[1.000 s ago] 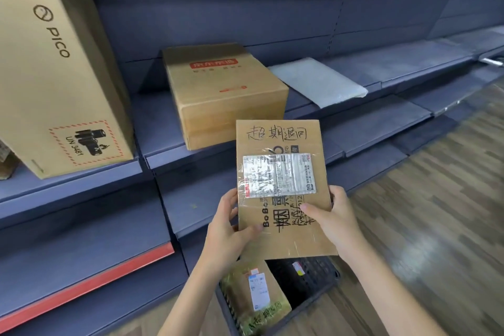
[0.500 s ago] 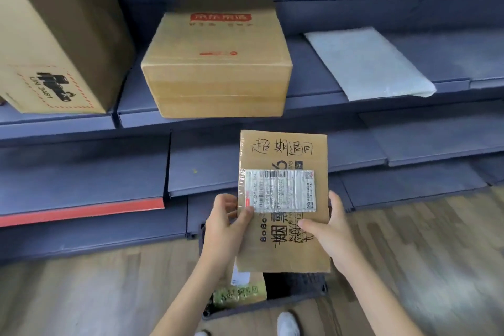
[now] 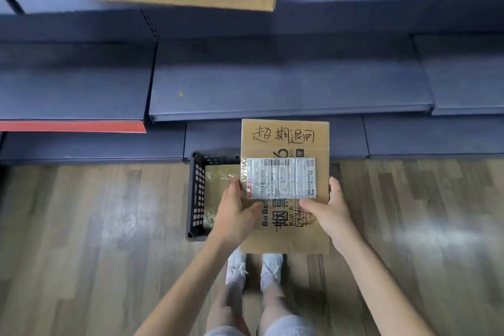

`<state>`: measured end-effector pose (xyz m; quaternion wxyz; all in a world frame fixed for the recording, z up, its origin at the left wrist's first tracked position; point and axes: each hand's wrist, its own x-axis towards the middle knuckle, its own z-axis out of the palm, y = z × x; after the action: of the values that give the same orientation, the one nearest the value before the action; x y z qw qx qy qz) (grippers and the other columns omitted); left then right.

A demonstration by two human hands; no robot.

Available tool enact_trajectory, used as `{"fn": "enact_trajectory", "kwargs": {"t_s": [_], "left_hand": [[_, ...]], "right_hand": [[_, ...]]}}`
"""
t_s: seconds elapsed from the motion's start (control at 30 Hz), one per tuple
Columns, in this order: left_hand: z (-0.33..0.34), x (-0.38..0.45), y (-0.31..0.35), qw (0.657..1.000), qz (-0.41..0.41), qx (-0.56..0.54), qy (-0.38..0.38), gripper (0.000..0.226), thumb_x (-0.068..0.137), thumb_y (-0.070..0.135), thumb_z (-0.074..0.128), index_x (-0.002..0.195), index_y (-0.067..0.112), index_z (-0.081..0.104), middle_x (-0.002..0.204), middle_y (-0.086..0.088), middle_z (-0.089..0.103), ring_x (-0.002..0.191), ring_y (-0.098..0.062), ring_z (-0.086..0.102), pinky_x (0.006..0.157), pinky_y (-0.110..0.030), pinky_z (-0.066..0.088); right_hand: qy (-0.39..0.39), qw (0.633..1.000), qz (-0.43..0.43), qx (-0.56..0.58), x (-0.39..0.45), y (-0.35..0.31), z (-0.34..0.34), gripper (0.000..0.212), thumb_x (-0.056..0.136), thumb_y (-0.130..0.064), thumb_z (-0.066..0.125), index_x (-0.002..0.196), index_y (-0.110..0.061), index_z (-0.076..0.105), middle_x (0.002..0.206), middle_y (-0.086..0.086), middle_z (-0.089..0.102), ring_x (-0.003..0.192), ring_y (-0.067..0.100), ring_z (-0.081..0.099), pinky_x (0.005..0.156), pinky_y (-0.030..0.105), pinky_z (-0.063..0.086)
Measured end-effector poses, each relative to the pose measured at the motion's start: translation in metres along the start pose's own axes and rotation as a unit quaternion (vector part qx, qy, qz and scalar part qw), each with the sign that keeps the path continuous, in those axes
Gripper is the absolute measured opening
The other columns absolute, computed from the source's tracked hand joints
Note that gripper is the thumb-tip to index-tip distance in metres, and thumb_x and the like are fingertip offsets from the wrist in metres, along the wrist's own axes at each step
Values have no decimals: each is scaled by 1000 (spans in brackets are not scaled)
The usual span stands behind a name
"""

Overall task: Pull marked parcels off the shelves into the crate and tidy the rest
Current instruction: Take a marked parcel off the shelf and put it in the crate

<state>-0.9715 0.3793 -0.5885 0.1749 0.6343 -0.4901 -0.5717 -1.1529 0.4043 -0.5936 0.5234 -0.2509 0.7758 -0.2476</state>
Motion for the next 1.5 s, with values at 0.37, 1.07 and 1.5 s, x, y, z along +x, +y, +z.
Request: {"fn": "enact_trajectory", "kwargs": {"t_s": [0.37, 1.07, 1.5], "left_hand": [[72, 120, -134, 994, -72, -13, -87, 47, 58, 43, 59, 98, 27, 40, 110, -10, 55, 102, -27, 55, 91, -48, 48], [171, 267, -293, 984, -161, -37, -67, 41, 68, 24, 61, 102, 22, 39, 106, -6, 57, 97, -22, 59, 78, -41, 53], [205, 296, -334, 976, -216, -36, -15, 56, 61, 28, 55, 111, 14, 35, 112, -9, 53, 105, -29, 52, 92, -50, 45]], "right_hand": [[33, 995, 91, -7, 152, 106, 38, 80, 66, -34, 72, 136, -18, 38, 129, 3, 55, 112, 22, 54, 99, 45, 43], [6, 986, 112, -120, 320, 235, 91, 66, 84, -18, 59, 143, -15, 28, 134, -4, 47, 100, 11, 51, 83, 26, 45], [6, 972, 116, -204, 356, 263, 123, 87, 89, -25, 55, 148, -14, -8, 154, 7, 20, 131, 26, 36, 92, 35, 37]]}}
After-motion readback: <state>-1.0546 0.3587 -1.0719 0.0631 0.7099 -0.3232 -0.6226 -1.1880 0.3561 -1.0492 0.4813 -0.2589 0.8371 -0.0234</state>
